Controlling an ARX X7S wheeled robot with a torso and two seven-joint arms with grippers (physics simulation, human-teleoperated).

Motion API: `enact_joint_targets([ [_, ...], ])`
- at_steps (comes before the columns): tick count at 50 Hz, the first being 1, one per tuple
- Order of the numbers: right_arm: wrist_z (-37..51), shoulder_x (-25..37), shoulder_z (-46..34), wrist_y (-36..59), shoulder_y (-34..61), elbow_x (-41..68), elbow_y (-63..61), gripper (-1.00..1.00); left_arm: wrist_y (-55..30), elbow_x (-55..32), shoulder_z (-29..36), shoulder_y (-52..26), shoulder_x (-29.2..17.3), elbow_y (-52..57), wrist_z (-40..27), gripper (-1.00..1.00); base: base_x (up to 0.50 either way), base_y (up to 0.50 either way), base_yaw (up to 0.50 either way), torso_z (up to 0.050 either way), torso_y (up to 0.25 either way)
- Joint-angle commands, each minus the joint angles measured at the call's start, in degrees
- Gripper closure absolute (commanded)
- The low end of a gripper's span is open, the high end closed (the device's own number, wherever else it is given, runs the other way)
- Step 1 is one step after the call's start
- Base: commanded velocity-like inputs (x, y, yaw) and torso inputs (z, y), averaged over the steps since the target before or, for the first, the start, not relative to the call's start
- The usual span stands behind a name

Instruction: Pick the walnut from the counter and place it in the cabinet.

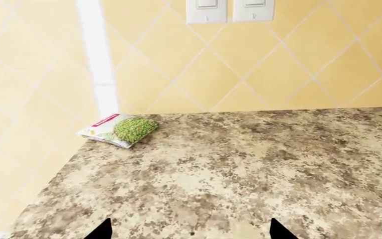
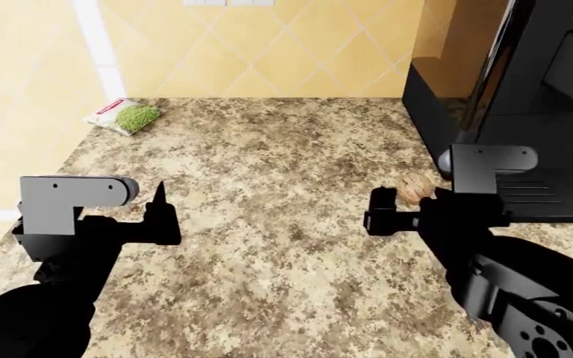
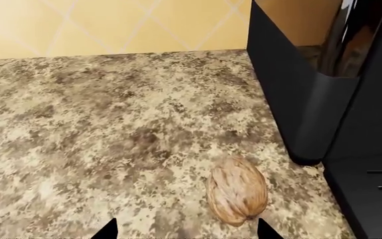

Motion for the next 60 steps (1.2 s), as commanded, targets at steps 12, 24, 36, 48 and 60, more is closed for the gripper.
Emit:
enact_joint_targets([
  [12,-1.75,1.51,-5.68,-10.48,1.63,-6.21,15.66,-1.00,0.43,-0.57,-0.61,0.53,-0.18,0.02,-0.47,-1.00,0.00,0.00,0.00,0.000,0.000],
  [24,-2.63,1.96,-9.82,-19.59,2.19,-11.59,24.38,-1.00,1.03,-0.65,-0.99,1.17,-0.32,-0.22,-0.71,-1.00,0.00,0.00,0.00,0.000,0.000],
  [36,-3.98,1.59,-12.57,-23.95,3.96,-13.82,30.54,-1.00,1.37,-0.78,-1.26,1.26,-0.49,-0.78,-0.91,-1.00,0.00,0.00,0.00,0.000,0.000],
  [48,-5.59,0.83,-14.72,-28.99,6.65,-16.04,39.01,-1.00,1.80,-0.54,-0.68,1.19,-0.77,-1.65,-1.06,-1.00,0.00,0.00,0.00,0.000,0.000],
  [60,-7.07,-0.20,-16.84,-35.28,9.78,-18.71,48.72,-1.00,2.45,-0.39,-0.34,1.26,-0.86,-2.52,-1.17,-1.00,0.00,0.00,0.00,0.000,0.000],
])
